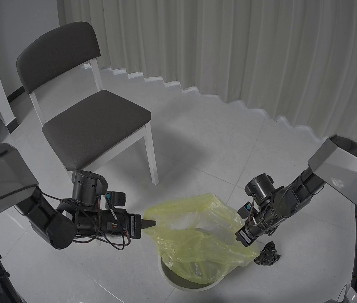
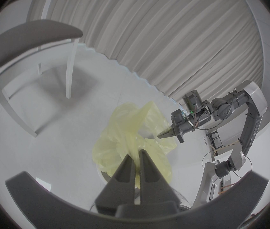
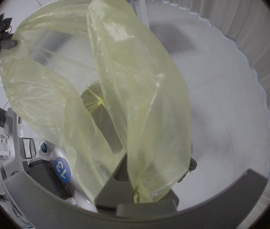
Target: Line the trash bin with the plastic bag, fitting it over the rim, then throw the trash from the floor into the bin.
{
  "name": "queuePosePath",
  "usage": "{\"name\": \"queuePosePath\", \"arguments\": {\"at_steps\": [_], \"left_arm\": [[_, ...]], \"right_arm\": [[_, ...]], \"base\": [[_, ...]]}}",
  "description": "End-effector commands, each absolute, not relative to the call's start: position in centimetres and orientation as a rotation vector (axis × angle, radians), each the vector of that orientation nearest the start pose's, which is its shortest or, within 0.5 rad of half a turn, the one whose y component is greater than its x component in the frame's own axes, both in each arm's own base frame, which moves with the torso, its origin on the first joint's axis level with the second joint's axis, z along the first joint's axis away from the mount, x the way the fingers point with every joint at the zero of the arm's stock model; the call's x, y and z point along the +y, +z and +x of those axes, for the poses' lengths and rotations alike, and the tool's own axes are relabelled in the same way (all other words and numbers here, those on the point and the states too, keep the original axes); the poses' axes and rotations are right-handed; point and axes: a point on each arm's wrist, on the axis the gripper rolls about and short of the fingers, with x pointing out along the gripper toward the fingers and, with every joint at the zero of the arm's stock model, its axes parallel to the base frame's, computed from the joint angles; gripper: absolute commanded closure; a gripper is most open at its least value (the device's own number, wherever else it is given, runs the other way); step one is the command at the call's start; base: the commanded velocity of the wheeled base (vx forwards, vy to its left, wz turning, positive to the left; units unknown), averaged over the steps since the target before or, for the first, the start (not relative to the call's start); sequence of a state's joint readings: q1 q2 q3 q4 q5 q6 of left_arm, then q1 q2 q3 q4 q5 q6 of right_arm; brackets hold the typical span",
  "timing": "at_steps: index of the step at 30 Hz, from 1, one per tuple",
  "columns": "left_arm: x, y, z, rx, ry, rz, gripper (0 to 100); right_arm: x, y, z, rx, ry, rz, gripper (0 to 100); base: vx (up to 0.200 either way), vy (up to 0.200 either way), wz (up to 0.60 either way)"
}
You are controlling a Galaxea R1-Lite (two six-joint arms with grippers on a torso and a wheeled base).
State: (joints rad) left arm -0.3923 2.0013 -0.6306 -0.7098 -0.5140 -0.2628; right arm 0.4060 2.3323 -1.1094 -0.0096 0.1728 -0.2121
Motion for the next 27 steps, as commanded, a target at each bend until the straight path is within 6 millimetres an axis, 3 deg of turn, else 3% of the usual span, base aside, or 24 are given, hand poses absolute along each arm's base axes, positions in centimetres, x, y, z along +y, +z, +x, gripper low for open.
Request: {"name": "queuePosePath", "arguments": {"at_steps": [1, 6, 11, 15, 18, 21, 27], "left_arm": [[-13.1, 2.7, 29.1, 0.876, -0.764, -0.292, 100], [-15.5, 1.3, 29.7, 0.872, -0.804, -0.319, 100], [-18.0, 0.9, 30.0, 0.861, -0.840, -0.394, 100], [-17.9, -0.1, 29.6, 0.892, -0.834, -0.392, 100], [-17.1, -0.5, 29.5, 0.922, -0.803, -0.400, 100], [-14.8, -1.2, 29.1, 0.951, -0.746, -0.394, 100], [-10.4, -2.0, 28.0, 1.004, -0.681, -0.288, 100]], "right_arm": [[14.9, -2.1, 33.9, 1.187, 0.634, -0.323, 100], [12.3, -1.0, 33.7, 1.187, 0.605, -0.321, 100], [10.9, -0.2, 33.1, 1.186, 0.588, -0.316, 100], [10.6, 0.3, 32.4, 1.191, 0.589, -0.319, 100], [11.2, 0.5, 32.5, 1.183, 0.605, -0.329, 100], [13.8, 1.0, 33.1, 1.129, 0.652, -0.355, 100], [17.0, -1.1, 34.7, 1.116, 0.692, -0.383, 100]], "base": [[0.000, 0.000, 0.00], [0.000, 0.000, 0.00], [0.000, 0.000, 0.00], [0.000, 0.000, 0.00], [0.000, 0.000, 0.00], [0.000, 0.000, 0.00], [0.000, 0.000, 0.00]]}}
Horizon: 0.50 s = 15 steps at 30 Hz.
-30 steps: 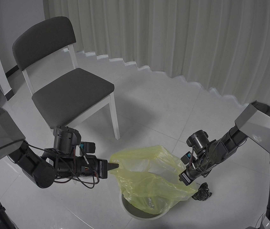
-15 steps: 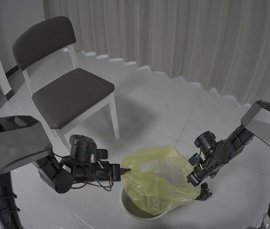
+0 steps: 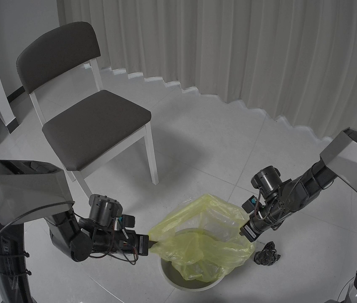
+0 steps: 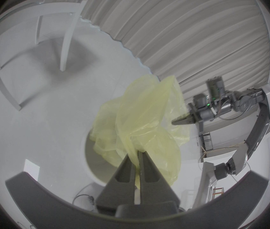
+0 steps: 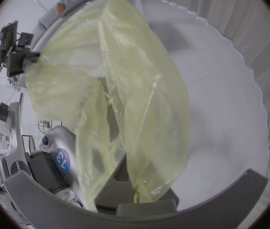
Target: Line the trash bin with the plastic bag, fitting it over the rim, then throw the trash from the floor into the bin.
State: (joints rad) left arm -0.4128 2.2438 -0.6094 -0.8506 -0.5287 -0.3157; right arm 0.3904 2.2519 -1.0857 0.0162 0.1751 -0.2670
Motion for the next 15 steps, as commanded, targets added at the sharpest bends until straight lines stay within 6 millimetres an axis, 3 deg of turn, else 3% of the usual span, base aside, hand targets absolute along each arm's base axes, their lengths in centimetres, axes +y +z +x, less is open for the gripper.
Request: {"name": "queuePosePath", "arguments": {"at_steps": [1, 4, 7, 15], "left_arm": [[-9.7, -1.9, 27.8, 1.012, -0.670, -0.271, 100], [-8.0, -1.7, 27.1, 1.042, -0.645, -0.219, 100], [-7.8, -1.4, 27.1, 1.043, -0.641, -0.190, 100], [-12.9, -1.8, 29.5, 1.032, -0.705, -0.112, 100]], "right_arm": [[17.2, -1.3, 34.9, 1.116, 0.691, -0.381, 100], [17.6, -2.5, 35.7, 1.126, 0.666, -0.382, 100], [17.3, -3.0, 36.1, 1.135, 0.650, -0.375, 100], [12.7, -4.1, 36.4, 1.228, 0.516, -0.385, 100]], "base": [[0.000, 0.000, 0.00], [0.000, 0.000, 0.00], [0.000, 0.000, 0.00], [0.000, 0.000, 0.00]]}}
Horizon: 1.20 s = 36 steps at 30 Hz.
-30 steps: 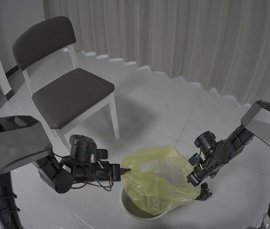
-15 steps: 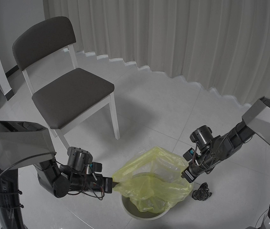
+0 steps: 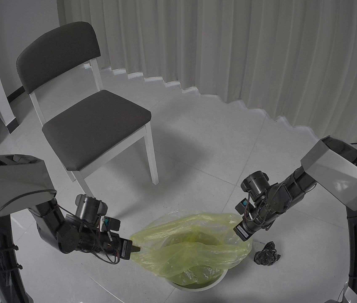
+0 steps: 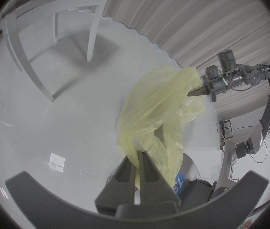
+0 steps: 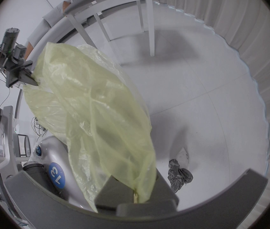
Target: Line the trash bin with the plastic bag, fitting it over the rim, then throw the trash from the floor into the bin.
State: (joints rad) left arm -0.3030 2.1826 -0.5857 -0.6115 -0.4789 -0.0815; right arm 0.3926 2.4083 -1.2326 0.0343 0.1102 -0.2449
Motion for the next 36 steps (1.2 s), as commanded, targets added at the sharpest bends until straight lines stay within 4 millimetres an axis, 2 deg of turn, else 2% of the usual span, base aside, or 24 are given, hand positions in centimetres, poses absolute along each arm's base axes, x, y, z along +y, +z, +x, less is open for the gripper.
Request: {"name": "queuePosePath", "arguments": {"at_steps": [1, 5, 6, 9, 13, 19, 27, 32, 36], "left_arm": [[-13.3, -2.1, 29.6, 1.043, -0.703, -0.101, 100], [-14.0, -1.9, 29.1, 1.069, -0.715, -0.081, 100], [-13.8, -1.1, 28.1, 1.093, -0.725, -0.075, 100], [-12.5, 0.2, 26.1, 1.146, -0.725, -0.071, 100], [-10.8, 0.5, 25.2, 1.165, -0.718, -0.044, 100], [-11.2, -1.0, 26.5, 1.169, -0.700, -0.004, 100], [-13.4, -2.7, 29.9, 1.119, -0.683, 0.069, 100], [-13.8, -2.7, 31.0, 1.101, -0.682, 0.071, 100], [-13.5, -2.8, 30.6, 1.113, -0.686, 0.081, 100]], "right_arm": [[12.4, -4.0, 36.3, 1.232, 0.514, -0.388, 100], [11.0, -3.0, 35.4, 1.270, 0.535, -0.437, 100], [10.0, -2.0, 34.5, 1.307, 0.564, -0.473, 100], [9.4, -0.2, 33.0, 1.314, 0.579, -0.485, 100], [9.5, 0.1, 32.4, 1.313, 0.586, -0.492, 100], [11.2, -1.4, 33.4, 1.276, 0.594, -0.517, 100], [12.3, -4.3, 37.4, 1.236, 0.556, -0.538, 100], [12.6, -4.2, 38.6, 1.223, 0.559, -0.530, 100], [12.5, -4.1, 38.8, 1.254, 0.565, -0.525, 100]], "base": [[0.000, 0.000, 0.00], [0.000, 0.000, 0.00], [0.000, 0.000, 0.00], [0.000, 0.000, 0.00], [0.000, 0.000, 0.00], [0.000, 0.000, 0.00], [0.000, 0.000, 0.00], [0.000, 0.000, 0.00], [0.000, 0.000, 0.00]]}}
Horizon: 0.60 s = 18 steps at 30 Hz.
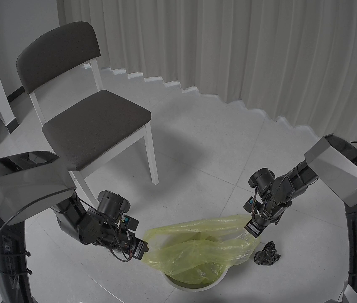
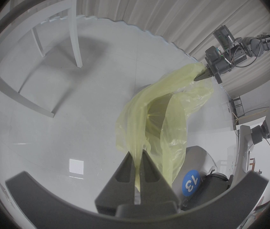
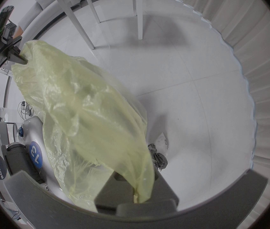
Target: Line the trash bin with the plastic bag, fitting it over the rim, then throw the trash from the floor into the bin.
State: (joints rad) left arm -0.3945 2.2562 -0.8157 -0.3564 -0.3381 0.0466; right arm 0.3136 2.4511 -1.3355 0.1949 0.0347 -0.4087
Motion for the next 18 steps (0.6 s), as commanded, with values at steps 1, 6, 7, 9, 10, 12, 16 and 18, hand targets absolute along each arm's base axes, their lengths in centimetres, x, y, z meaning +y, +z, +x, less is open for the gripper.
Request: {"name": "queuePosePath", "arguments": {"at_steps": [1, 6, 7, 9, 10, 12, 16, 18], "left_arm": [[-13.2, -2.8, 30.3, 1.116, -0.690, 0.092, 100], [-12.1, -2.2, 27.4, 1.165, -0.725, 0.162, 100], [-12.0, -2.3, 27.2, 1.170, -0.725, 0.165, 100], [-11.9, -2.4, 27.4, 1.170, -0.721, 0.164, 100], [-11.9, -2.4, 27.5, 1.169, -0.719, 0.162, 100], [-11.9, -2.5, 27.7, 1.167, -0.712, 0.166, 100], [-12.0, -2.9, 27.8, 1.170, -0.688, 0.184, 100], [-11.8, -3.0, 27.9, 1.169, -0.689, 0.178, 100]], "right_arm": [[12.5, -4.2, 38.8, 1.261, 0.566, -0.525, 100], [12.2, -4.3, 37.7, 1.319, 0.601, -0.556, 100], [12.2, -4.2, 37.6, 1.318, 0.609, -0.565, 100], [12.4, -4.1, 37.5, 1.313, 0.622, -0.580, 100], [12.4, -4.0, 37.5, 1.311, 0.623, -0.581, 100], [12.5, -4.0, 37.5, 1.311, 0.626, -0.583, 100], [12.5, -4.1, 37.3, 1.320, 0.623, -0.578, 100], [12.5, -4.2, 37.3, 1.317, 0.621, -0.577, 100]], "base": [[0.000, 0.000, 0.00], [0.000, 0.000, 0.00], [0.000, 0.000, 0.00], [0.000, 0.000, 0.00], [0.000, 0.000, 0.00], [0.000, 0.000, 0.00], [0.000, 0.000, 0.00], [0.000, 0.000, 0.00]]}}
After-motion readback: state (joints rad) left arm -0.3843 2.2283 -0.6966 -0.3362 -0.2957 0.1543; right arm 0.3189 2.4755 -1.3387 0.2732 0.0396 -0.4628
